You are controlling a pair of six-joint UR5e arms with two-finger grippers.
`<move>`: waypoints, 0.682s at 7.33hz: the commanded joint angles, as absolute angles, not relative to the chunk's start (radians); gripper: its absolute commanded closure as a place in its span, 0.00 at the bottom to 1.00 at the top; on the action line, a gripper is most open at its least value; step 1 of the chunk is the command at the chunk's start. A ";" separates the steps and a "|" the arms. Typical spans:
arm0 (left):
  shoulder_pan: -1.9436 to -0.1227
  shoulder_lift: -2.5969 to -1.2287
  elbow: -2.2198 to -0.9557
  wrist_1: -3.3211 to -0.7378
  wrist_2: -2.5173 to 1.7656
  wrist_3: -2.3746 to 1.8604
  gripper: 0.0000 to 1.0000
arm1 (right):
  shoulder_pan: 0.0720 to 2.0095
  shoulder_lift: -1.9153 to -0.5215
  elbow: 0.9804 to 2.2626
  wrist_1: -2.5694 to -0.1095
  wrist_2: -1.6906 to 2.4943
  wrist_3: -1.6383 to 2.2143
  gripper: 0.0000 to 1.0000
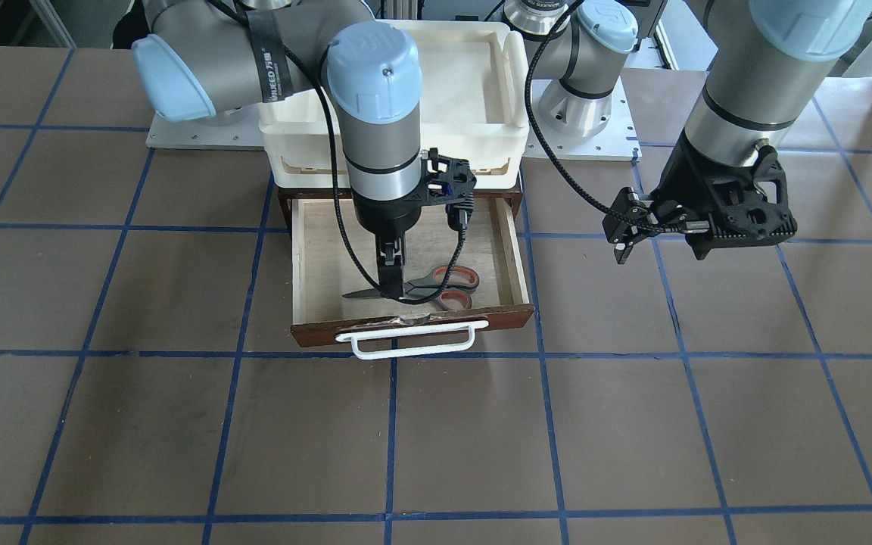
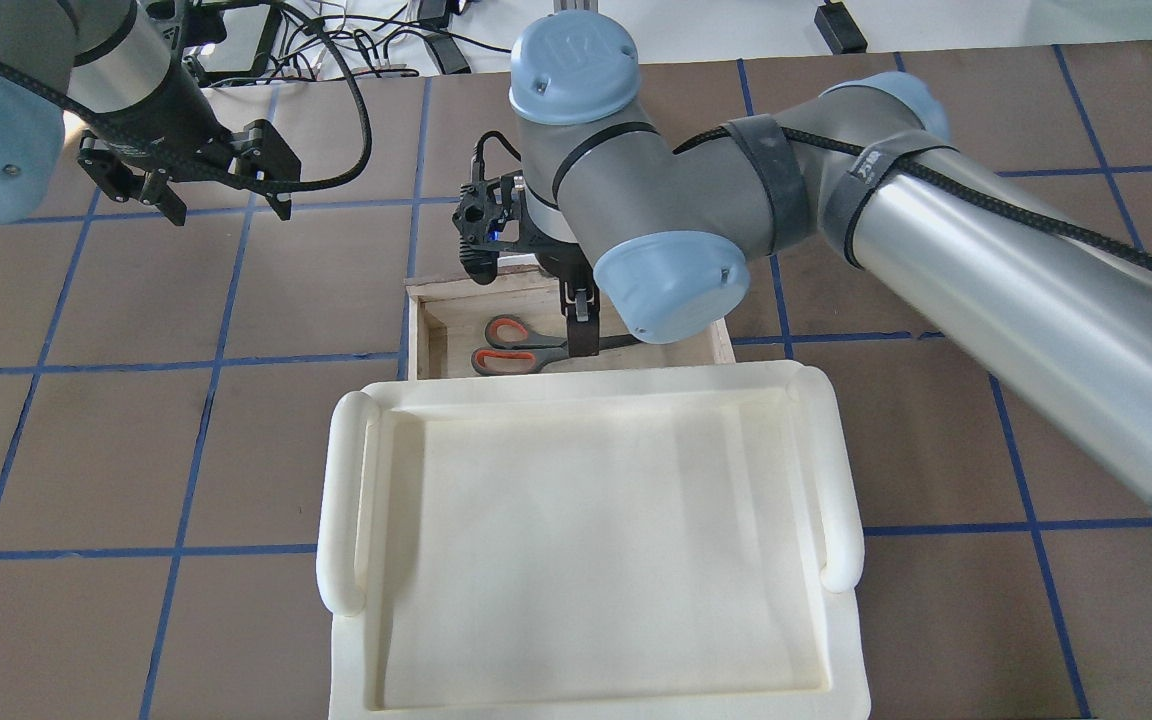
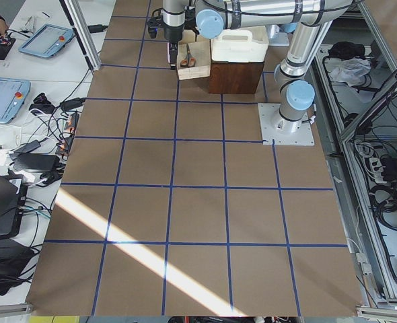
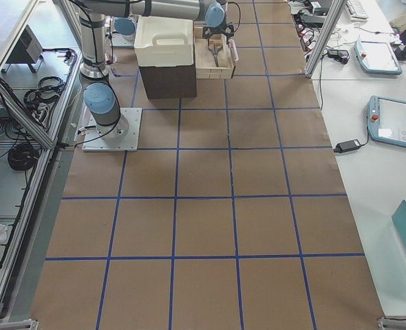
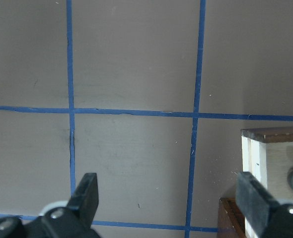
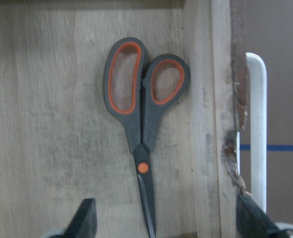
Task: Put scissors in drawer and close it
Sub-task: 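Open the right gripper, release the scissors, and raise it away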
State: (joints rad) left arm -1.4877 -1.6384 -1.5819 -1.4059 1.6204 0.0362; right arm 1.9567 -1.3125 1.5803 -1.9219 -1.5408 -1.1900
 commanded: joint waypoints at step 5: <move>-1.583 -1.762 -1.470 -1.315 1.611 -0.121 0.00 | 1.554 -1.555 1.589 -1.675 -1.546 -1.088 0.00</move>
State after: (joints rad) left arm -1.5518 -1.7107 -1.4928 -1.3609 1.6146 -0.0752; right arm 1.5785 -1.5288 1.5858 -1.7057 -1.5425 -1.2236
